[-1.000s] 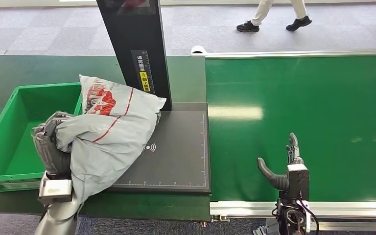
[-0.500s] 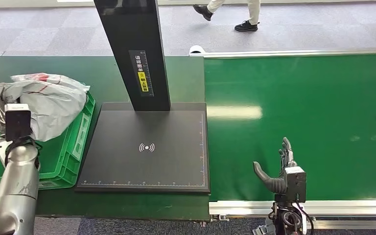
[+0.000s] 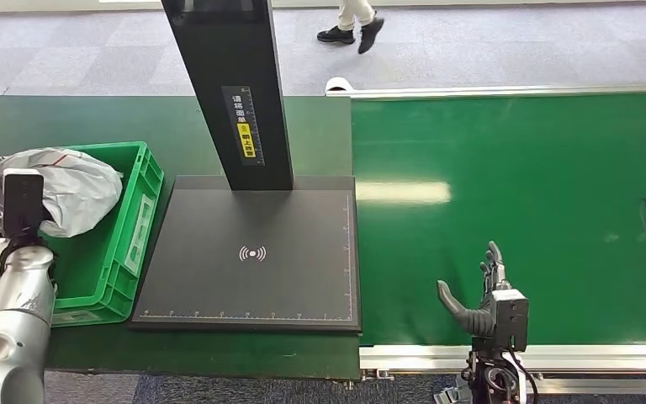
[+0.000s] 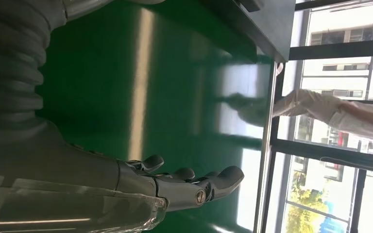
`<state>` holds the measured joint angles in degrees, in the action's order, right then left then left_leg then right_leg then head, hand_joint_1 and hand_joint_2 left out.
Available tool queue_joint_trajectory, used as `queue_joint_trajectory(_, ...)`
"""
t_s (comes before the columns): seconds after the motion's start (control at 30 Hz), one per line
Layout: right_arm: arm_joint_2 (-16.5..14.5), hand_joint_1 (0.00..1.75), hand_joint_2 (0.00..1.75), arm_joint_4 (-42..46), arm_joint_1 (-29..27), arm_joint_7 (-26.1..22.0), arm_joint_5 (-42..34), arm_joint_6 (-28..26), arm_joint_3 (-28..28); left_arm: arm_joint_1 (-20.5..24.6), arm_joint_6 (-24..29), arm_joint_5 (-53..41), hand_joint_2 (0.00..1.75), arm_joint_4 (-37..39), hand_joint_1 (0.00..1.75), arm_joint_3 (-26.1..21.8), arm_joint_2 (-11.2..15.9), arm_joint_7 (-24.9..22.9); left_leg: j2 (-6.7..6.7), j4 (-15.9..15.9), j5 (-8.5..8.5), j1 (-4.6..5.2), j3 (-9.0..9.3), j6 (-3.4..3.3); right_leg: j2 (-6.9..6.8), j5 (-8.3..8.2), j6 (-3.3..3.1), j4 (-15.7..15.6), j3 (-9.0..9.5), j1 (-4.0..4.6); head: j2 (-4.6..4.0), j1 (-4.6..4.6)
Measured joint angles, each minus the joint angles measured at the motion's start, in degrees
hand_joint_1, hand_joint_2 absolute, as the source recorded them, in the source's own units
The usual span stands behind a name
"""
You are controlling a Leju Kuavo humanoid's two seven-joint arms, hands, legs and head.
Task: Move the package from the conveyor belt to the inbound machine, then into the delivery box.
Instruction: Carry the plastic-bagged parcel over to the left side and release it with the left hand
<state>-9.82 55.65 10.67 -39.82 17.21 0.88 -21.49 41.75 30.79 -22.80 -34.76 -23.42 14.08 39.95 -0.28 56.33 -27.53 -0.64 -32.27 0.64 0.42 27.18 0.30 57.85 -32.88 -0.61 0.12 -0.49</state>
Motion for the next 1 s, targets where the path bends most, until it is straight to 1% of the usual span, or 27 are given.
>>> queue_joint_trajectory(0.07,-0.03,0.0,1.75,0.0,0.0,0.0,0.11,0.08,-0.11,0.32,0.02,-0.14,1.75,0.71,1.75,-0.09,0.0,0.01,0.01,0.0,0.0,0.0,0.0,0.0,0.0,0.0,0.0,0.0,-0.01,0.0,0.0,-0.01)
queue_joint_trajectory(0.1,-0.05,0.0,1.75,0.0,0.0,0.02,0.28,0.15,-0.18,0.54,0.02,-0.33,1.75,1.14,1.64,-0.29,-0.01,-0.01,0.01,0.0,0.0,0.0,0.0,0.0,0.0,0.0,0.0,0.0,-0.01,0.01,0.01,-0.01)
queue_joint_trajectory(0.2,-0.27,0.0,1.75,0.0,-0.01,0.22,0.93,0.3,-0.48,1.32,-0.26,-1.08,1.75,2.52,0.33,-1.3,-0.06,-0.12,0.01,0.0,0.0,-0.01,0.0,0.0,0.0,0.0,0.0,0.0,-0.02,0.01,0.01,-0.01)
queue_joint_trajectory(0.23,-0.36,0.0,1.75,0.0,-0.01,0.3,1.1,0.3,-0.57,1.56,-0.53,-1.24,1.75,2.86,0.0,-1.65,-0.11,-0.12,0.01,0.0,0.0,-0.01,0.0,0.0,0.0,0.0,0.0,0.0,-0.02,0.01,0.01,-0.01)
queue_joint_trajectory(0.5,-0.94,0.0,1.75,0.02,-0.06,0.91,1.83,0.3,-1.05,2.36,-3.33,-2.32,1.75,3.15,0.0,-3.54,-1.16,0.07,0.02,0.0,0.0,0.0,0.0,0.0,0.01,0.0,0.0,0.0,-0.01,0.0,0.0,0.0)
queue_joint_trajectory(0.57,-1.02,0.0,1.75,0.02,-0.05,1.19,2.13,0.3,-1.14,2.44,-5.01,-2.27,1.75,2.85,0.0,-3.94,-1.42,-0.12,-0.01,0.0,0.0,0.0,0.0,0.0,0.0,0.0,0.0,0.0,-0.01,0.0,0.0,-0.01)
queue_joint_trajectory(0.77,-1.21,0.0,1.75,0.0,-0.07,1.73,2.94,0.28,-2.04,3.42,-16.29,-1.9,1.75,2.67,0.0,-5.7,-2.69,-4.38,-0.01,0.0,0.01,0.0,0.01,0.0,0.0,0.0,0.0,0.0,0.0,0.0,-0.01,-0.01)
queue_joint_trajectory(0.9,-1.31,0.0,1.75,0.0,-0.29,1.96,3.08,0.09,-2.63,3.73,-21.15,-0.77,1.75,1.26,0.0,-6.19,-3.86,-4.73,-0.01,0.01,0.01,0.0,0.01,0.0,0.0,0.0,0.0,0.0,0.0,0.0,0.01,0.01)
queue_joint_trajectory(1.0,-1.37,0.0,1.75,0.0,-0.41,2.05,3.19,-0.05,-2.98,3.54,-24.54,0.88,1.75,-1.15,0.0,-6.15,-4.89,-4.75,-0.01,0.01,0.0,0.0,0.0,0.0,0.0,0.0,0.0,0.0,0.0,0.0,0.01,0.0)
